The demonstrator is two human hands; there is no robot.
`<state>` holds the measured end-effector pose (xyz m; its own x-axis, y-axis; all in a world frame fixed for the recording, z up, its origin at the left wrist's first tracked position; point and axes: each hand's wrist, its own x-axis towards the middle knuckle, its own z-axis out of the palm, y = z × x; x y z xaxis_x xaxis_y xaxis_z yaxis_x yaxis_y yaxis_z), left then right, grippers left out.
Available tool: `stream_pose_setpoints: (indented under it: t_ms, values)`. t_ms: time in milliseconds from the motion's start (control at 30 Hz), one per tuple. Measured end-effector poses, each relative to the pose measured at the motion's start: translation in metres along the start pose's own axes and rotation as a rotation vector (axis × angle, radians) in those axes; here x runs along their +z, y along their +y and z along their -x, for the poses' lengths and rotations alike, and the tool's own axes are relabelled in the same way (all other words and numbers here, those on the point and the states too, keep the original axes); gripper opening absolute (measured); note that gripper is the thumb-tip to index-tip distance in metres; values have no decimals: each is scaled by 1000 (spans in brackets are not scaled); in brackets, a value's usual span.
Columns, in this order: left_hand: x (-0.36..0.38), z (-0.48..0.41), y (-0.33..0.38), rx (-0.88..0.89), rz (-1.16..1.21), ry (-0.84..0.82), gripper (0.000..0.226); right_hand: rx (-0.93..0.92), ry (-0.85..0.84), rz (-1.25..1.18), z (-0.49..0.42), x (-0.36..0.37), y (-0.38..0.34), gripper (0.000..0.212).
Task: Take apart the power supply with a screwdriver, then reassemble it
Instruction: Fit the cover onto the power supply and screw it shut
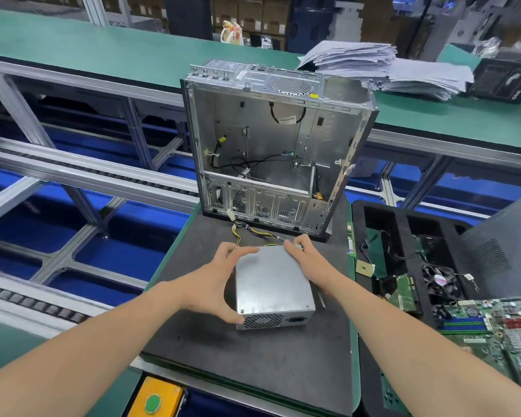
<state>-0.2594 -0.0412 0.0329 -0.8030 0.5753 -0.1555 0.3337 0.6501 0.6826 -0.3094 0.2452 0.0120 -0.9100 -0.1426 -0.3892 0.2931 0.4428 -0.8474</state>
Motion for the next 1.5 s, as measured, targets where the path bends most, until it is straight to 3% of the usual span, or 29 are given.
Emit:
stream_pose_setpoints:
  t_ms: [233, 333, 400, 500, 600, 700, 800, 1000, 1133, 1267, 1433, 1500]
  values:
    - [-7, -4, -5, 0, -13, -75, 137, 35, 21, -117, 4, 3, 0, 54]
    - [-7, -7, -12, -83, 305, -113, 138, 90, 47, -223, 13, -1, 5, 62]
    - [-4, -8, -12, -167, 570, -107, 122, 118, 88, -290, 18, -6, 11, 65]
    - [15, -10, 4, -312, 759, 10, 89, 161, 67, -277, 23, -9, 15, 73]
    - [47, -18, 26, -382, 863, 299, 55, 134, -6, -238, 36, 3, 16, 73]
    - [63, -24, 40, -393, 988, 492, 38, 99, 28, -288, 43, 18, 22, 73]
    - [62, -23, 42, -426, 995, 501, 47, 82, 30, -239, 46, 19, 12, 56]
    - [51, -27, 45, -452, 985, 505, 46, 139, -17, -122, 45, 4, -10, 64]
    - [49, -26, 46, -459, 911, 509, 46, 223, -39, -22, 51, 1, -9, 56]
    - [44, -29, 43, -510, 833, 475, 44, 270, -40, -88, 53, 1, -8, 51]
    - [38, -32, 37, -615, 877, 399, 36, 389, -1, -151, 58, 4, -6, 84]
    - [36, -30, 36, -675, 940, 325, 33, 401, -16, -121, 59, 4, -2, 85]
